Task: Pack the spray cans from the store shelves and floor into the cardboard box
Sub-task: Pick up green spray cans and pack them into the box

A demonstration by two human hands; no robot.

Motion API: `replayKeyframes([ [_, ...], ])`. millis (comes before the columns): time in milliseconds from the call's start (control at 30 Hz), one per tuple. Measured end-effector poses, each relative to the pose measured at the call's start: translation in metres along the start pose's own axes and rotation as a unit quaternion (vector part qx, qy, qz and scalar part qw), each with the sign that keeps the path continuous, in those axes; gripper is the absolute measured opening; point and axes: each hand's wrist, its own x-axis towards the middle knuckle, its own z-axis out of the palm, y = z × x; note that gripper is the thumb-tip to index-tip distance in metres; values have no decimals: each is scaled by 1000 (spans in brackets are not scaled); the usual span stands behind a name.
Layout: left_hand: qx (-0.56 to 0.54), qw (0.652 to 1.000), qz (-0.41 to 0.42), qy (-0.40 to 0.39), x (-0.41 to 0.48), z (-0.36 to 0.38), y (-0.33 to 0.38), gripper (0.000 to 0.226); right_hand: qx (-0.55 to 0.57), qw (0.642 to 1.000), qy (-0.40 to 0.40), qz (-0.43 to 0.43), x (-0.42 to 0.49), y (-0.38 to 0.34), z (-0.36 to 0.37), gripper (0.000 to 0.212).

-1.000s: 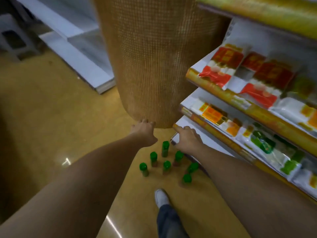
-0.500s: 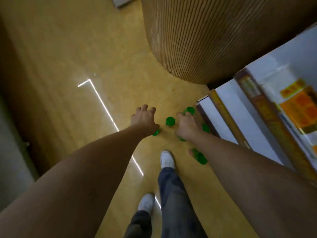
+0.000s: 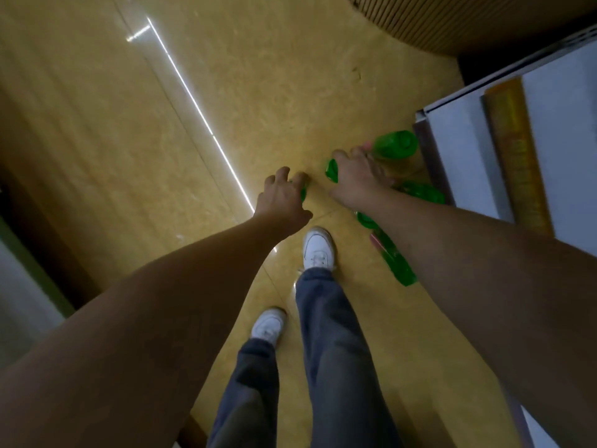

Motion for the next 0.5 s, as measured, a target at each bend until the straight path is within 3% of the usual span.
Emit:
replayKeyframes([
  [133,-6,1000,-3,7,35,30,-4,87,5,1000,8,-4,39,3,30,69],
  [267,-4,1000,-13,-14,53,61,-12,87,19,999,31,-3,57,10,65,59],
  [500,-33,999,-6,29,58,59,-23,64,56,996,76,-7,51,13,73,47],
])
